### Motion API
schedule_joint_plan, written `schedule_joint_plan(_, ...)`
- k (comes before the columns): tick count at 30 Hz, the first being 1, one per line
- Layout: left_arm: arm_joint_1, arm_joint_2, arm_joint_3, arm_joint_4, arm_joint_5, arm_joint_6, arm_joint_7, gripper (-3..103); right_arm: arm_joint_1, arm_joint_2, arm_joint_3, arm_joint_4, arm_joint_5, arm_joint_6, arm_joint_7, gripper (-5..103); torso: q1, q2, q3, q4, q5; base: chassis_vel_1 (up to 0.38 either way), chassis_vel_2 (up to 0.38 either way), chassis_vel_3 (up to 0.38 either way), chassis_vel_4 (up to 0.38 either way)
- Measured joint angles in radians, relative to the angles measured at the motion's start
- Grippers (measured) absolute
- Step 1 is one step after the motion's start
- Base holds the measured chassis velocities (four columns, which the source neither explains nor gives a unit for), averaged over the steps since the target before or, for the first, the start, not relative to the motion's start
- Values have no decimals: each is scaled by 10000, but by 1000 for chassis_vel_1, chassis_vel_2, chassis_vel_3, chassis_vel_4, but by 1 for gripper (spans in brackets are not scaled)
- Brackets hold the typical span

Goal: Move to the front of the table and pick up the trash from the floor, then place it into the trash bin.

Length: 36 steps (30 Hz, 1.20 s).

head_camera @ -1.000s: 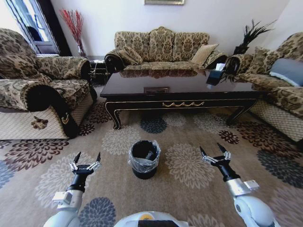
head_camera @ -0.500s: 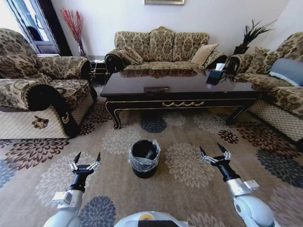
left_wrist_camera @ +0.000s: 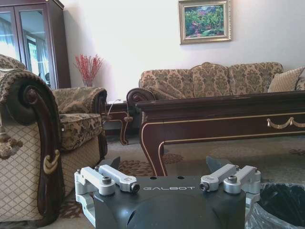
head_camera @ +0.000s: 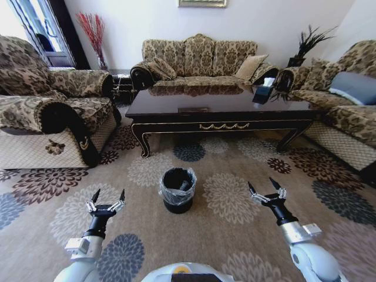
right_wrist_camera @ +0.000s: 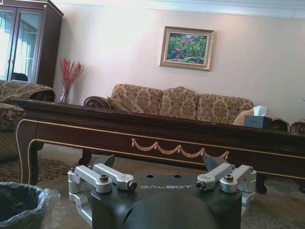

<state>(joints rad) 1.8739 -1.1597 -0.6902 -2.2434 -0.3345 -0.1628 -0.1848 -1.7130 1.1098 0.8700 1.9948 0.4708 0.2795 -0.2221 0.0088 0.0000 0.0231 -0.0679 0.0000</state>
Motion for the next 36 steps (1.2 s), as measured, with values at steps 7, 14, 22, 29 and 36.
schedule_joint_plan(7, 0, 0, 0, 0, 0, 0, 0, 100, 0, 0, 0, 0, 0, 0, 0, 100, 1, 0, 0, 0, -1, 111, -111, -122, 117)
schedule_joint_plan(14, 0, 1, 0, 1, 0, 0, -1, 100, 0, 0, 0, 1, 0, -1, 0, 100, 1, 0, 0, 1, -1, 126, -129, -134, 130)
schedule_joint_plan(22, 0, 1, 1, 0, 0, 1, -1, 100, 0, 0, 0, 1, 0, 0, 1, 100, 1, 0, 0, 0, -1, 142, -151, -146, 162)
schedule_joint_plan(29, 0, 1, 1, 0, -1, 1, -1, 100, 0, 0, 0, 1, 1, 0, 1, 100, 0, 0, 0, 0, -1, 171, -158, -162, 165)
schedule_joint_plan(36, 0, 1, 1, 1, -1, 1, -1, 100, 0, 0, 0, 1, 0, -1, 0, 100, 0, 0, 0, 1, -2, 163, -160, -156, 164)
